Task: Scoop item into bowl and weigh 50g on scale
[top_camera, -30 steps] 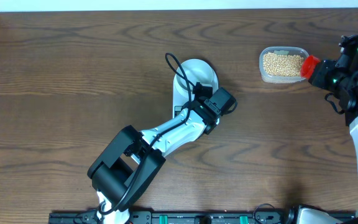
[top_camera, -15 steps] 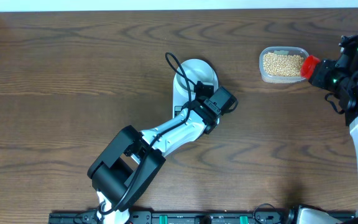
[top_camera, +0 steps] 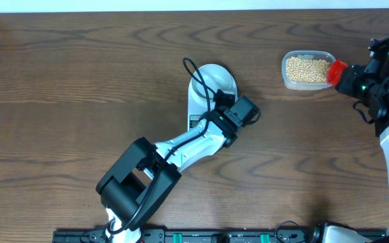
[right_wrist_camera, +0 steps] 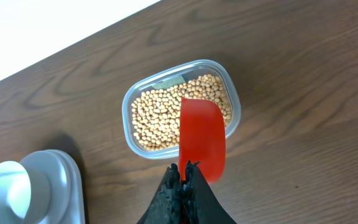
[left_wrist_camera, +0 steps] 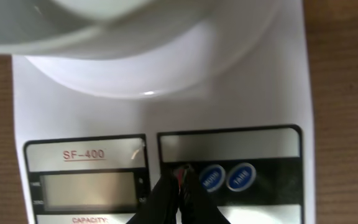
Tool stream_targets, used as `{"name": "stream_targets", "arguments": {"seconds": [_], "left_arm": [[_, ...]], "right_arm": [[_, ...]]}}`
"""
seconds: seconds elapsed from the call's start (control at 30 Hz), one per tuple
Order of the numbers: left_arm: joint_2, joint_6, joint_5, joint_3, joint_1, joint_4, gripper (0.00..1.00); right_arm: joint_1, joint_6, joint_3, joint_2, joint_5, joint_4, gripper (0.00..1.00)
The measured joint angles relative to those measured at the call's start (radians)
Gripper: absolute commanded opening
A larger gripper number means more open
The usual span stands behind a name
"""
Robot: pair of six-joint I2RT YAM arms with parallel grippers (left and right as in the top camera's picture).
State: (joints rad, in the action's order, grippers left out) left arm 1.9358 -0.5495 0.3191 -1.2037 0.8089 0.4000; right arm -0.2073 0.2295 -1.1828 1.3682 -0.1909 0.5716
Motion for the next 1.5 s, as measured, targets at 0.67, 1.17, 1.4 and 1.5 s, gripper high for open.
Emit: {"name": "stream_targets", "arguments": {"seconds": [0.67, 1.17, 1.4, 1.5], "left_arm": [[0.000, 0.000, 0.000, 0.000, 0.010, 0.003, 0.07], [0.000, -0.004, 0.000, 0.018, 0.001, -0.015, 0.07], [0.000, -0.004, 0.000, 0.018, -0.012, -0.016, 0.07], [0.000, -0.004, 0.000, 0.018, -0.012, -0.016, 0.07]], "right_arm": [[0.000, -0.005, 0.000, 0.000, 0.000, 0.004, 0.01], [0.000, -0.007, 0.000, 0.000, 0.000, 0.004, 0.01], [0.000, -0.007, 0.000, 0.000, 0.000, 0.004, 0.01], [0.000, -0.007, 0.000, 0.000, 0.000, 0.004, 0.01]]}}
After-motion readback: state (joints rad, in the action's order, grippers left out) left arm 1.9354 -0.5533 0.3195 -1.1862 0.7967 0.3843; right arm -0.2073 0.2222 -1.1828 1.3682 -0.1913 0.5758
